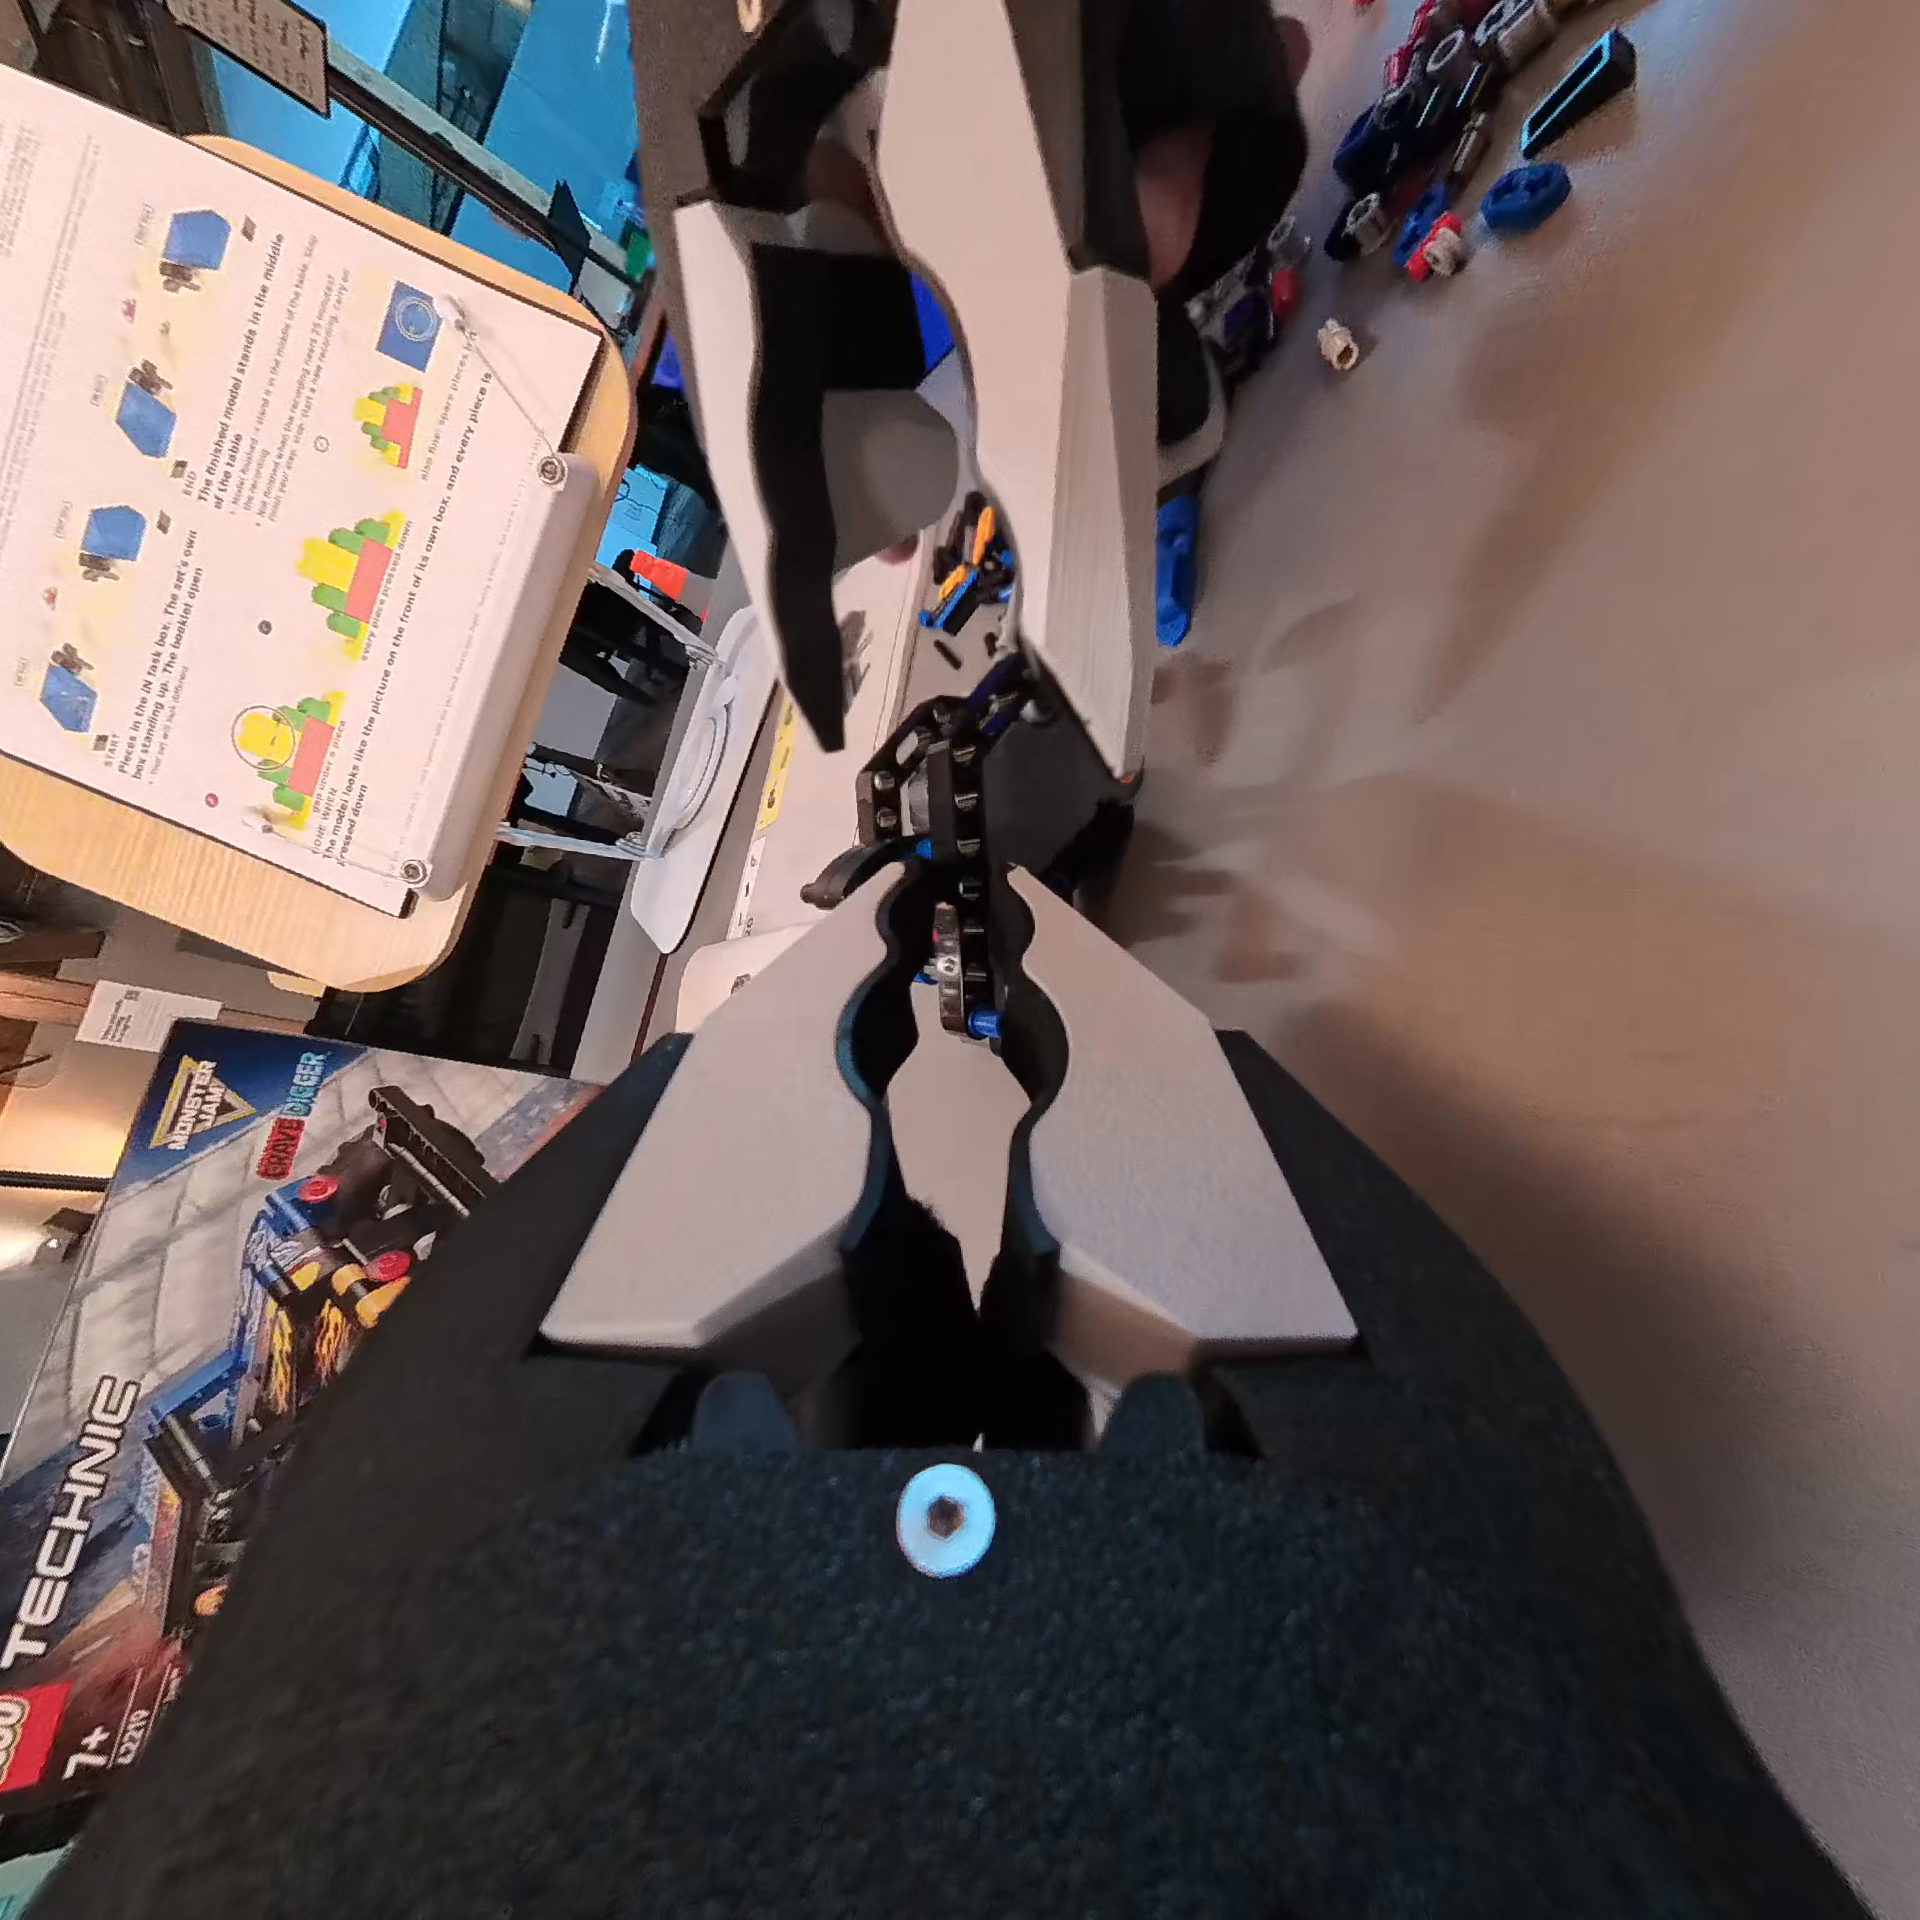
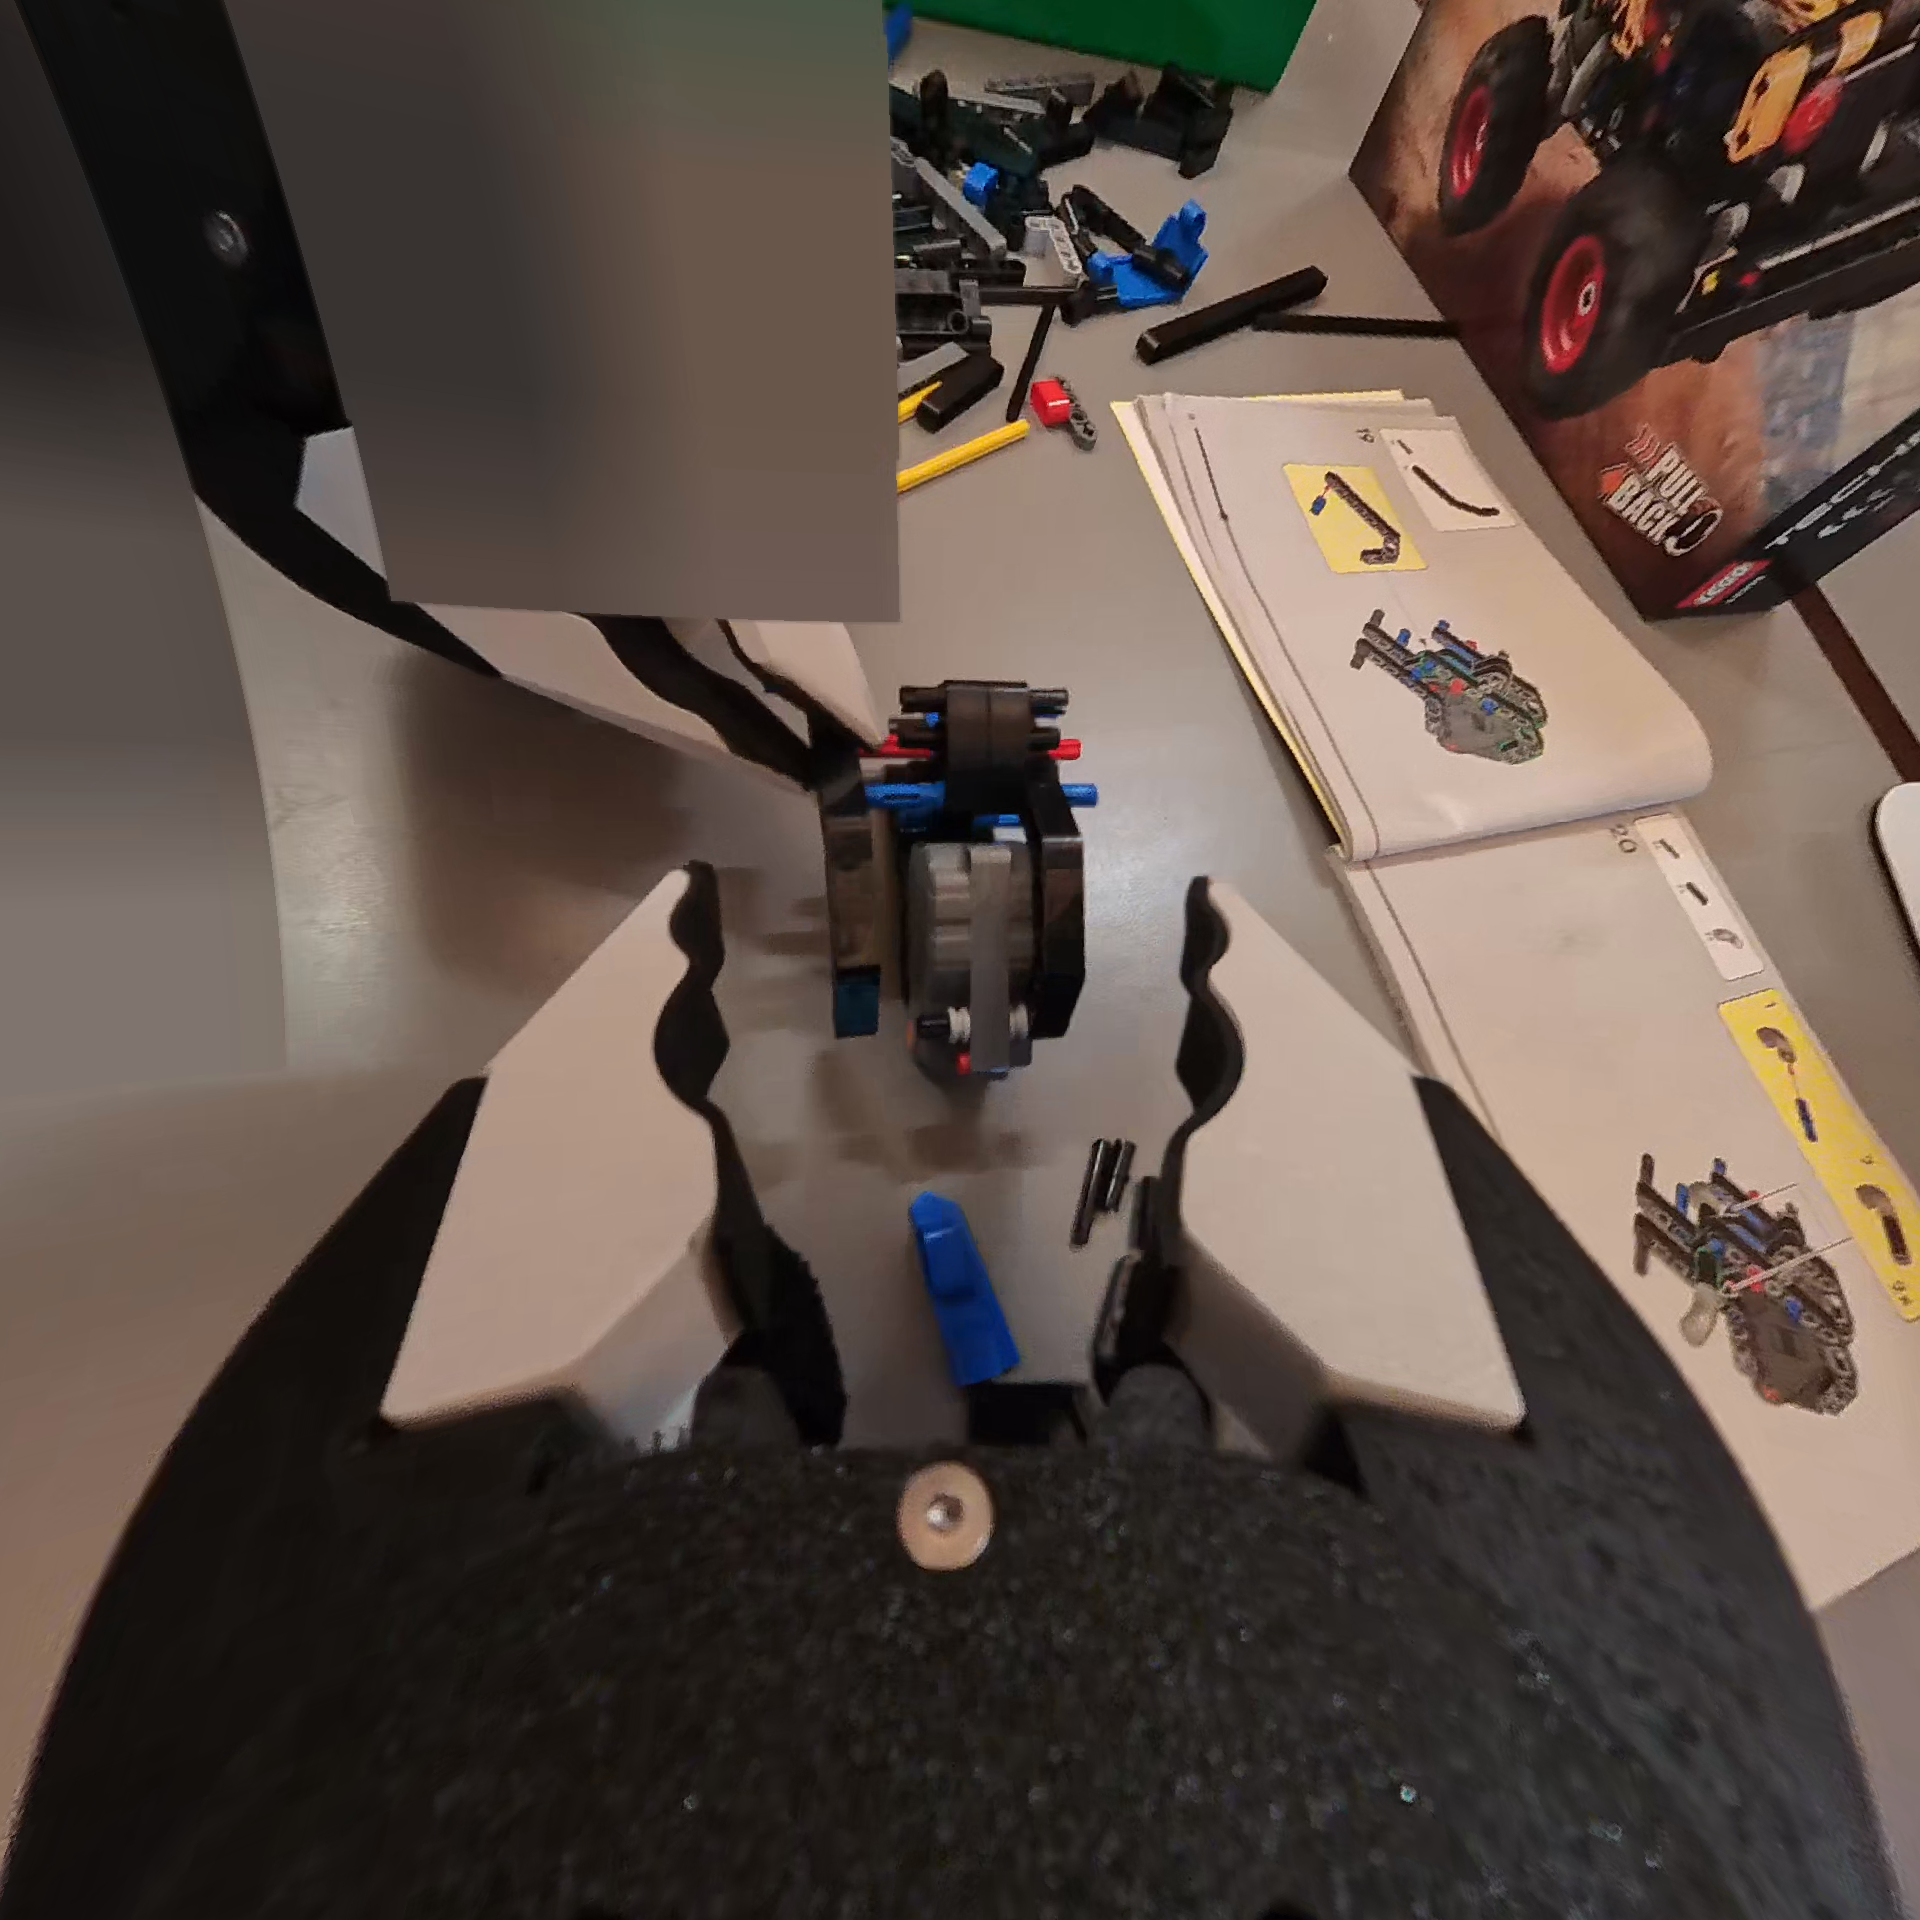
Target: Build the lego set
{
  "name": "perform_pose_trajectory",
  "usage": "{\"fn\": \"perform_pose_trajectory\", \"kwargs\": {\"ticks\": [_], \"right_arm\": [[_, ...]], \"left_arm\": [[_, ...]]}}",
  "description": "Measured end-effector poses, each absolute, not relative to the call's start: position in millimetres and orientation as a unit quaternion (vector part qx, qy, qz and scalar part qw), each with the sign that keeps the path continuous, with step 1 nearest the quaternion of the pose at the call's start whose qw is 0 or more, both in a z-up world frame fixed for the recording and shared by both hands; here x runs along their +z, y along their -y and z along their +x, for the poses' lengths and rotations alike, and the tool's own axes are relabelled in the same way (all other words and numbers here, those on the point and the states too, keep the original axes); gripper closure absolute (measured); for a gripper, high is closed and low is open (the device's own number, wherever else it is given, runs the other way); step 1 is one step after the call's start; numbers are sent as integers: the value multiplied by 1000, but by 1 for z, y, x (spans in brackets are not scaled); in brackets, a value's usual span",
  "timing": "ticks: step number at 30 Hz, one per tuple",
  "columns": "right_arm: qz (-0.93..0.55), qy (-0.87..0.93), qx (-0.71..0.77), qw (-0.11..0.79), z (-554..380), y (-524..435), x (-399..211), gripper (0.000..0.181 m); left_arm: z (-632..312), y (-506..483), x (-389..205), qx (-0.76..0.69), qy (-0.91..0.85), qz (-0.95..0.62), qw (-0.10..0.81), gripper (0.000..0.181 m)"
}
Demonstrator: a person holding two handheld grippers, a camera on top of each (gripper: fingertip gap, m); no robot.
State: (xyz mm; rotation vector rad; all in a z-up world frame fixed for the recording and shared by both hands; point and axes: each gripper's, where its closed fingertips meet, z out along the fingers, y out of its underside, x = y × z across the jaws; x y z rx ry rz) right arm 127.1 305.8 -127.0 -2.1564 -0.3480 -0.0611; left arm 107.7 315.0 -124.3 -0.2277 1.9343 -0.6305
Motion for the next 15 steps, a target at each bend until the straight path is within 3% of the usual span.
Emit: {"fn": "perform_pose_trajectory", "kwargs": {"ticks": [6, 15], "right_arm": [[-884, 153, 34, 440, 123, -318, -131, 96], [-879, 161, 76, 442, 121, -325, -126, 117]], "left_arm": [[108, -315, -124, -258, -805, -92, 526, 174], [111, -319, -125, -249, -804, -91, 532, 173]]}}
